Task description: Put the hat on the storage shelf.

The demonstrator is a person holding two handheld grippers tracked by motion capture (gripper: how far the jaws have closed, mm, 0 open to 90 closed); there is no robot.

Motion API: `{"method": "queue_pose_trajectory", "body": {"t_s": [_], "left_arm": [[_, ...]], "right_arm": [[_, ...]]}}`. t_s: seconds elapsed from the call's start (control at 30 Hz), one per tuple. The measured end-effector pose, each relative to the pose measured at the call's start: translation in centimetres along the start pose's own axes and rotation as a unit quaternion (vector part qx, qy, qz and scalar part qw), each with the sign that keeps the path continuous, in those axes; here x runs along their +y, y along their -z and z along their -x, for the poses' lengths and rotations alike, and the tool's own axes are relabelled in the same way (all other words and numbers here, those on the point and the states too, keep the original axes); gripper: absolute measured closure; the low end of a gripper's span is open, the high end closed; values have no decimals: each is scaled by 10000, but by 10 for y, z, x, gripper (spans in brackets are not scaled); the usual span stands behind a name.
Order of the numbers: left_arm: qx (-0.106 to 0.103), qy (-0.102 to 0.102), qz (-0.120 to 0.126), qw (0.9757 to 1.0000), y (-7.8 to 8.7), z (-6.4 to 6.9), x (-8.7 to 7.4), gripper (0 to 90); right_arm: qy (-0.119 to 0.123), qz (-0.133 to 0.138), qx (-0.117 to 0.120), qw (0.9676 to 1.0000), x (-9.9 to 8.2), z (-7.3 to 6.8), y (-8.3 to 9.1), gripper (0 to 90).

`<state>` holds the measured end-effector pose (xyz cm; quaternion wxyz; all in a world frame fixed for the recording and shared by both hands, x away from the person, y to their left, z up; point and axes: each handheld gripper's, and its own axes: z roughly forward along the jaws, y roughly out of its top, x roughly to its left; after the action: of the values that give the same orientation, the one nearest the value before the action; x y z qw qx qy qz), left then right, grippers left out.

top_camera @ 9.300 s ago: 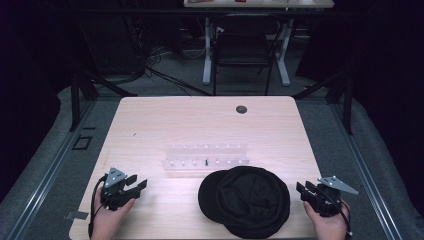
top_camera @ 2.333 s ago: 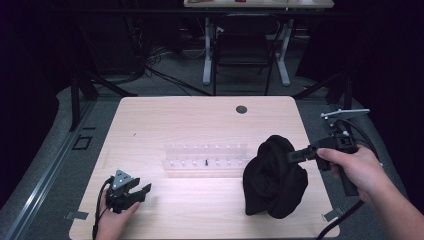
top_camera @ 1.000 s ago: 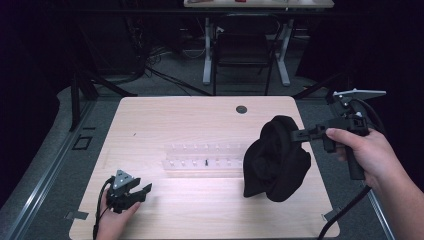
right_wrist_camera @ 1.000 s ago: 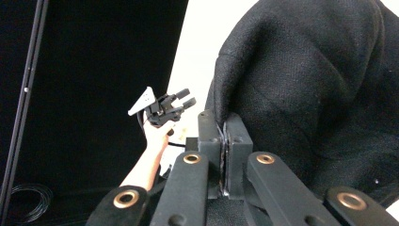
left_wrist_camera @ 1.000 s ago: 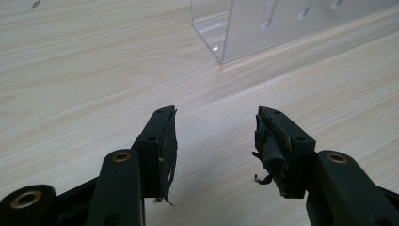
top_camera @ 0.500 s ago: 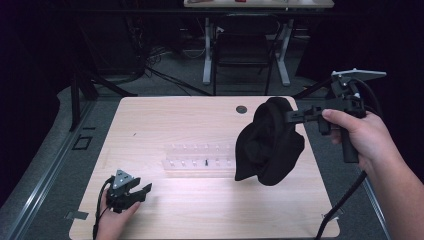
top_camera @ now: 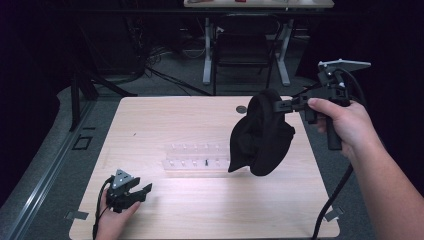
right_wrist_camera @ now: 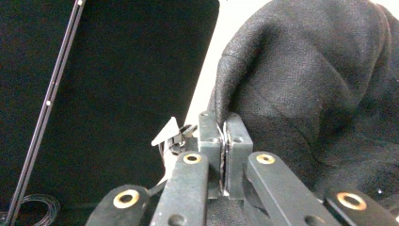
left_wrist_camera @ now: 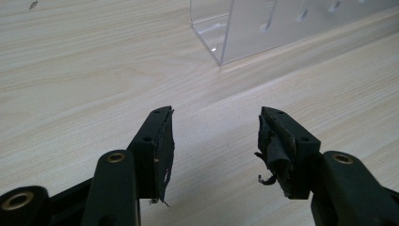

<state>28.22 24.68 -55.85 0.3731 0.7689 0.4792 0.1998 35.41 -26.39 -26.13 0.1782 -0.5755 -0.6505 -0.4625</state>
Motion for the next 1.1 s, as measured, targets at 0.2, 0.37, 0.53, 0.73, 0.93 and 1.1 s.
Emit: {"method": "queue_pose_trajectory", "body": {"t_s": [0.2, 0.37, 0.53, 0.73, 0.93, 1.1], "left_arm": [[-11, -16, -30, 10000, 0, -1, 0, 457], [-7, -8, -11, 10000, 0, -1, 0, 454], [-3, -3, -25, 10000, 0, -2, 0, 453], [1, -6, -21, 10000, 1, -2, 1, 453], [-3, -6, -12, 10000, 1, -3, 1, 453], [-12, 20, -18, 10000, 0, -3, 0, 453]], "right_arm": [[18, -45, -9, 10000, 6, -2, -9, 886], [27, -58, -27, 10000, 11, -4, -18, 885], [27, -83, -29, 10000, 14, -5, -24, 886], [12, -83, -34, 10000, 19, -6, -33, 886], [-10, -98, -63, 9999, 23, -5, -45, 886], [3, -121, -112, 9999, 26, -6, -52, 886]]}}
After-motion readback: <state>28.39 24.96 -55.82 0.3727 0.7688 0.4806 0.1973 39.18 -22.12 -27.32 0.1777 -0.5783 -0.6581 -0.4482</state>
